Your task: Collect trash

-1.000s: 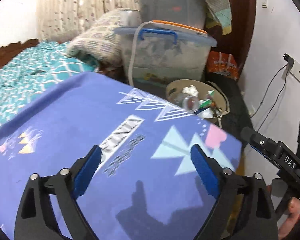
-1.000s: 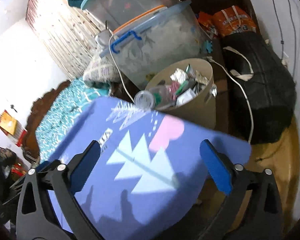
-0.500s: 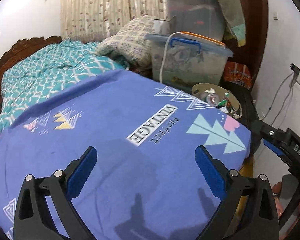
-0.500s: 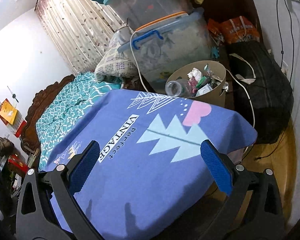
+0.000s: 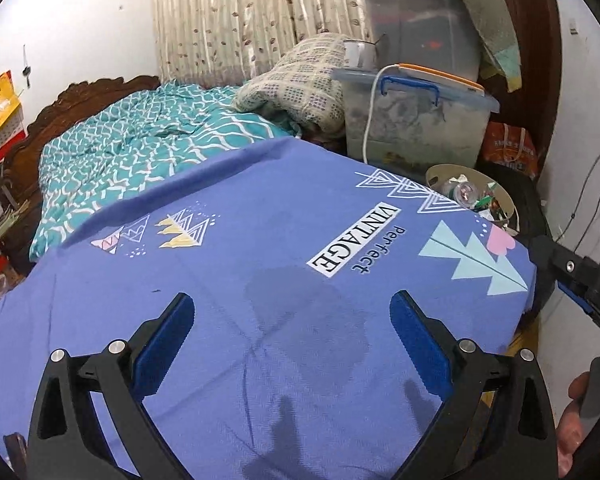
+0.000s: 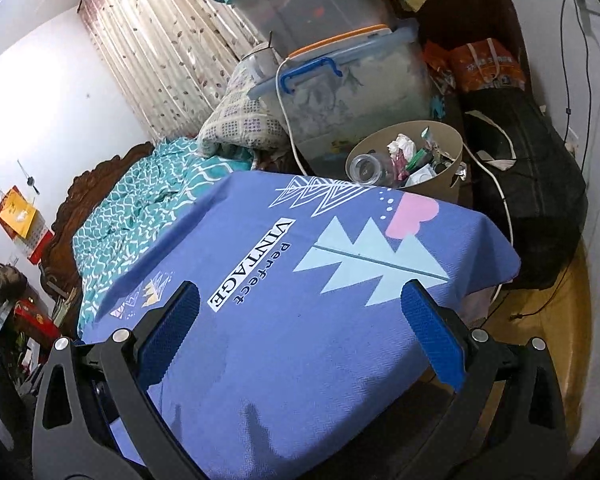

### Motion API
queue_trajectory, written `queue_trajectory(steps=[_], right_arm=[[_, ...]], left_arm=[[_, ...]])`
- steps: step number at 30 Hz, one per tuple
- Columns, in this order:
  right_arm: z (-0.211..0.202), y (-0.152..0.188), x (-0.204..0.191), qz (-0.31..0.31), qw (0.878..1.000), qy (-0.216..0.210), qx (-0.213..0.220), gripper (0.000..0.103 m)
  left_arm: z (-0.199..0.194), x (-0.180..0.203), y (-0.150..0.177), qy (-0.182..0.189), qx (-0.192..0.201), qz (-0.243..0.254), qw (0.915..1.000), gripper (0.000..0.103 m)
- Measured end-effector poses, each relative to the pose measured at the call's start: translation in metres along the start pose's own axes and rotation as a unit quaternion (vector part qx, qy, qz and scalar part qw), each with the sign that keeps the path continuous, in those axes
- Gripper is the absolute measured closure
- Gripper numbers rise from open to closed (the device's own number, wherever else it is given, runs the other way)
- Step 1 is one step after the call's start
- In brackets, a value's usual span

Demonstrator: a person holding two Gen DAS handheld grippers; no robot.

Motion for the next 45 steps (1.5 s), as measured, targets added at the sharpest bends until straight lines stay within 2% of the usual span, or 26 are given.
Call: queue_trajectory(steps=[6,13,20,25,31,37,45], right_arm=[[0.0,-0.004,0.003,0.003,1.0,0.013,0.003,0.003],[0.017,-0.005,0.0,0.007,0.999,0.035,-0.003,0.003],[0.026,0.003,-0.005,0.017,0.997,0.069,-0.014,0.003],[0.015,0.006,-0.006,0.037,0.995,0.087,-0.013,0.003],[-0.013,0.012,-0.004,0.029,0.994,0.101,0.008,0.003],[-0.038,0.009,0.0,0.01,0.996,0.085,0.027,0.003],[-0.062,0.012,0.006,-0.016,0.998,0.042,0.037,0.003]], left_arm=[[0.001,0.011,-0.005,0.009,0.001,0.014,0.9999,0.009],[0.019,0.005,-0.007,0.003,-0.01,0.016,0.9998,0.009],[0.04,-0.003,-0.013,0.03,-0.024,0.015,0.9991,0.009],[0.049,0.001,-0.018,0.045,-0.039,0.034,0.9976,0.009],[0.043,0.012,-0.021,0.061,-0.04,0.045,0.9964,0.009],[0.023,0.025,-0.013,0.062,-0.028,0.043,0.9968,0.009],[-0.016,0.04,-0.001,0.035,0.005,0.029,0.999,0.009]])
Point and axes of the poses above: each gripper's, at about its wrist camera, not at the fingertips, and z roughly the way its jaws point, x to its right, y to its underside, the point moved 4 cm from there along z, roughly the way its jaws point, and after that the axes turned 4 degrees about y, right-handed, at the moved point
